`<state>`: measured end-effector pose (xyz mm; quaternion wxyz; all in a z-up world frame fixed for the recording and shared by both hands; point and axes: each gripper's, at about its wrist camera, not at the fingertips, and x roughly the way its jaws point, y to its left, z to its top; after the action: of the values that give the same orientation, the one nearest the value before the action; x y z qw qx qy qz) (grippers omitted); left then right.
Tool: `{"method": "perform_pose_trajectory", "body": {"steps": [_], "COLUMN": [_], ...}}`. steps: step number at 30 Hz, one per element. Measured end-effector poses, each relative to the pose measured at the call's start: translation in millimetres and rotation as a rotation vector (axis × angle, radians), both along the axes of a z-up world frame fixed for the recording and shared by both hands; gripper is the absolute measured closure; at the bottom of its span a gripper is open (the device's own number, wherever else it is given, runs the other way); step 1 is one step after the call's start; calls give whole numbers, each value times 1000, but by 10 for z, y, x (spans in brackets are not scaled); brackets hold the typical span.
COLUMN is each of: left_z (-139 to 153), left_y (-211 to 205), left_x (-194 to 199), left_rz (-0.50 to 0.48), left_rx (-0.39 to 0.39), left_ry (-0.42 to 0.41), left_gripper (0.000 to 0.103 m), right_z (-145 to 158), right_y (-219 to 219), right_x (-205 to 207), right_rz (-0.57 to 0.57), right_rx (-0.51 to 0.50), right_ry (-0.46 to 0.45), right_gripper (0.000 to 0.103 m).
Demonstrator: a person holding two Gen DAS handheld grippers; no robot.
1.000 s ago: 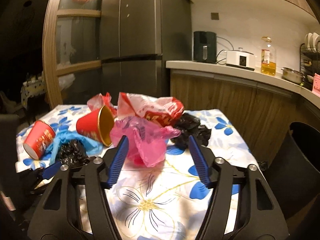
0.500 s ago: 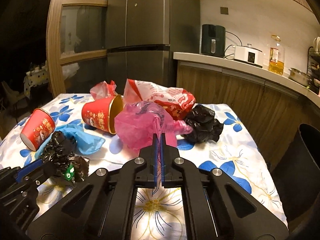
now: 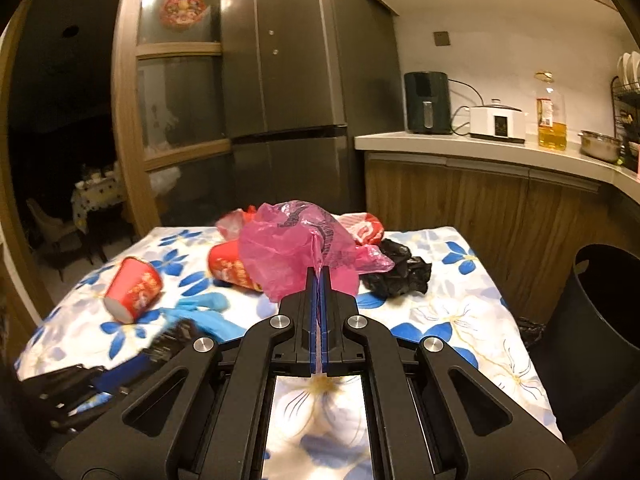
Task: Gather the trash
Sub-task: 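Lift and carry the black and pink bags in both tools over the black bin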
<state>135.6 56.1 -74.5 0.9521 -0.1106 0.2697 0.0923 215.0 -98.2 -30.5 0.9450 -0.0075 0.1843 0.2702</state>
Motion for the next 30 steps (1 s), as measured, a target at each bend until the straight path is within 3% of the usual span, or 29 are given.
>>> {"method": "perform_pose_trajectory", "body": {"steps": [5, 9, 10, 12, 15, 17, 18, 23, 28, 29, 30], "left_z": [75, 184, 204, 227, 162, 86, 52, -35, -298, -312, -302], "left_y": [-125, -143, -158, -192, -246, -267, -279, -353, -500, -522, -538], "left_x": [-136, -221, -235, -242, -214, -201, -189, 24, 261, 274, 271], "left_rz": [-70, -139, -136, -128, -143, -126, -107, -98, -87, -82, -79], "left_rx": [14, -31, -24, 13, 25, 40, 54, 99, 187, 203, 213], "left_ry": [-40, -81, -89, -92, -53, -45, -51, -8, 119, 131, 130], "left_gripper": [83, 88, 97, 102, 100, 65, 36, 37, 48, 51, 64], "right_z": [-1, 18, 29, 37, 45, 41, 36, -3, -39, -47, -52], "right_y": [-33, -120, -153, -217, -322, -383, -414, -577, -726, -747, -764], "right_x": [-156, -255, -272, -297, -347, -372, -386, -417, -424, -425, -427], "right_rz": [29, 19, 13, 3, -16, -26, -32, -64, -93, -99, -103], "right_rx": [-6, -4, 0, 3, 9, 12, 14, 22, 32, 31, 30], "right_ry": [-5, -15, -16, -18, -20, -22, -22, -11, 0, 1, 3], "right_gripper": [102, 102, 102, 102, 102, 102, 102, 102, 102, 102, 102]}}
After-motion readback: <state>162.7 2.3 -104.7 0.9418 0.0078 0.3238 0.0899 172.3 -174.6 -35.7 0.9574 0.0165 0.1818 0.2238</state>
